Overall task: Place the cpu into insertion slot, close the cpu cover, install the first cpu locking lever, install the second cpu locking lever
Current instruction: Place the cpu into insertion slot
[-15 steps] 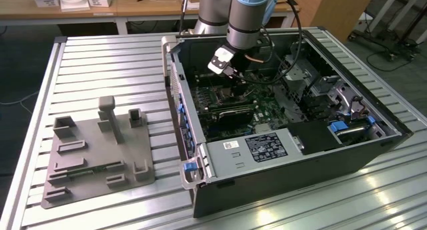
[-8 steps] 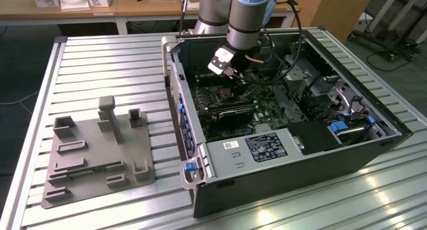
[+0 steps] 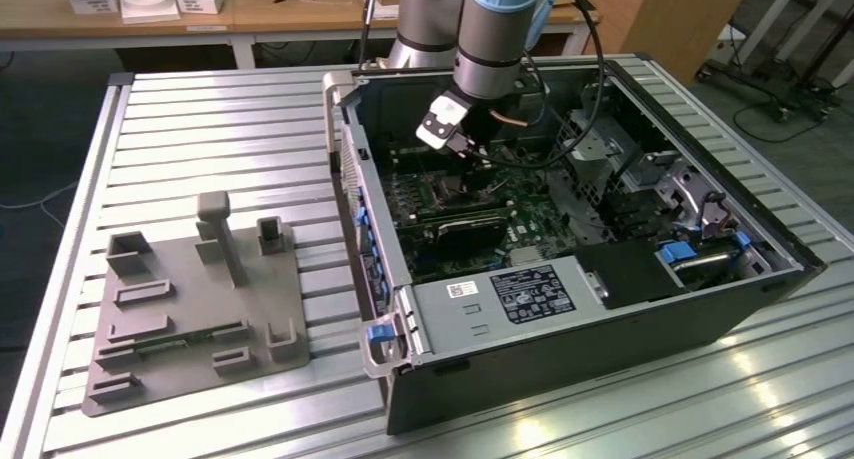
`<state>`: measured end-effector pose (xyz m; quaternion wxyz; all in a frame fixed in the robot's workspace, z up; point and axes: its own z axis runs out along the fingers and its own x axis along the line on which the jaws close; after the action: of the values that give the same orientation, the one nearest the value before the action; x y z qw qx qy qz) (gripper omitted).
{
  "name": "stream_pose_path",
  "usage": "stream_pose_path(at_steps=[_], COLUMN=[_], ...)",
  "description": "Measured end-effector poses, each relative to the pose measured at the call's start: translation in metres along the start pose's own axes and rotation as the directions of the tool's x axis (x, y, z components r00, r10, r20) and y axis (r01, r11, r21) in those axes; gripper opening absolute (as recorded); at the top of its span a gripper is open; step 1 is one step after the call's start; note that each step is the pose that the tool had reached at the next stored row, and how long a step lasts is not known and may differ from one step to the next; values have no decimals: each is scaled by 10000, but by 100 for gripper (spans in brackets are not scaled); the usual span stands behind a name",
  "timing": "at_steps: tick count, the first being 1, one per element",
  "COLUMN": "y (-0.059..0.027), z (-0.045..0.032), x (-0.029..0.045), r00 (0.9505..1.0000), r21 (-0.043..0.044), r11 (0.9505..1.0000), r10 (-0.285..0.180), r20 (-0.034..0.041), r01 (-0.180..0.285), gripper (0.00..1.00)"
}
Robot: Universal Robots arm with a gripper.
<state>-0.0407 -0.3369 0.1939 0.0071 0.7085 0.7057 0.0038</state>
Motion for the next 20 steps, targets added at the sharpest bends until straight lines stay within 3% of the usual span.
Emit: stream_pose_path(at_steps=[11,13,14,20], y=[1,1,1,1], z=[0,1,1,-3], x=[-2,-1,-1,-1], r00=[10000,10000,10000,10000], r21=[-4,0,0,1], r11=[10000,10000,10000,10000], r10=[-2,-2,-2,-1], r20=[5,0,0,1], r01=[2,2,2,1], gripper=[54,55,61,61])
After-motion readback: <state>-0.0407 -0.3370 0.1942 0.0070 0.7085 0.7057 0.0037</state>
